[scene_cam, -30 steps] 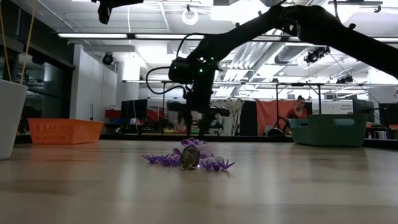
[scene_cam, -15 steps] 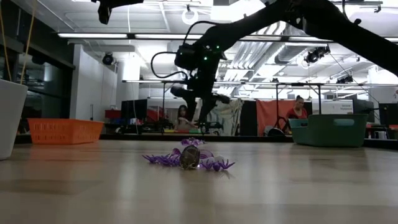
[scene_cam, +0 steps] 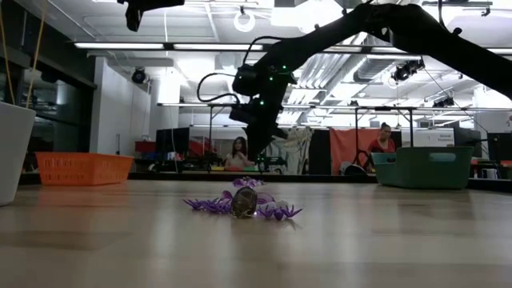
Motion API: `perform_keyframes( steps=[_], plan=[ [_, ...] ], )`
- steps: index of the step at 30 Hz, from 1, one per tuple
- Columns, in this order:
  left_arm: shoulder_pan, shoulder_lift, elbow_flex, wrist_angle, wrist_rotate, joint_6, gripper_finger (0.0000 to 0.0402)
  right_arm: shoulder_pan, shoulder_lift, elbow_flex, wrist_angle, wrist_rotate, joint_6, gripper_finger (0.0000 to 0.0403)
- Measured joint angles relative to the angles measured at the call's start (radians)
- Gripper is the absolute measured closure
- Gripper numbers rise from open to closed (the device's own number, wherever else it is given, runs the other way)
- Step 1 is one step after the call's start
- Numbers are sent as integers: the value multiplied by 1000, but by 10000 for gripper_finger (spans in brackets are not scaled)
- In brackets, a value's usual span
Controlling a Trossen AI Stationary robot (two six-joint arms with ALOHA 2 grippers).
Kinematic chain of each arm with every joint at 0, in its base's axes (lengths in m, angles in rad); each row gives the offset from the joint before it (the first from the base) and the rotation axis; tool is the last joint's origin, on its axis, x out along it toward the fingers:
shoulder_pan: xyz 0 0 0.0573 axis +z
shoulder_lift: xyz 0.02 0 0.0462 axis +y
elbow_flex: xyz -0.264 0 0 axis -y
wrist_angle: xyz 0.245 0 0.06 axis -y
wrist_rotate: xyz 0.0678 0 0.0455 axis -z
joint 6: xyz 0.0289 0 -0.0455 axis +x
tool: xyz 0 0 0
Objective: Sort Halloween decoration
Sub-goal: Put the black skull toy into the green bin
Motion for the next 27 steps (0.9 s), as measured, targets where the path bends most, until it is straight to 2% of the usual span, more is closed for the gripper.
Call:
perform_keyframes(
  steps=[8, 10, 12, 14, 17, 19, 21, 23, 27],
  plan=[
    [0, 0, 0, 1, -46, 0, 401, 25, -56, -1, 33, -3, -96, 402],
    [0, 0, 0, 1, -66, 0, 401, 16, -94, -58, 59, -3, -101, 402],
    [0, 0, 0, 0, -80, 0, 401, 8, -172, -202, 136, -6, -91, 402],
    [0, 0, 0, 1, -84, 0, 401, -1, -288, -406, 254, -14, -52, 402],
    [0, 0, 0, 0, -84, 0, 401, -9, -470, -698, 502, -76, 8, 403],
    [0, 0, 0, 1, -84, 0, 401, -13, -546, -812, 657, -81, 62, 403],
    [0, 0, 0, 1, -84, -2, 401, -20, -566, -845, 738, -82, 126, 403],
    [0, 0, 0, 1, -84, -6, 401, -22, -547, -845, 745, -87, 197, 403],
    [0, 0, 0, 1, -85, -41, 401, -22, -419, -734, 712, -102, 350, 403]
  ],
)
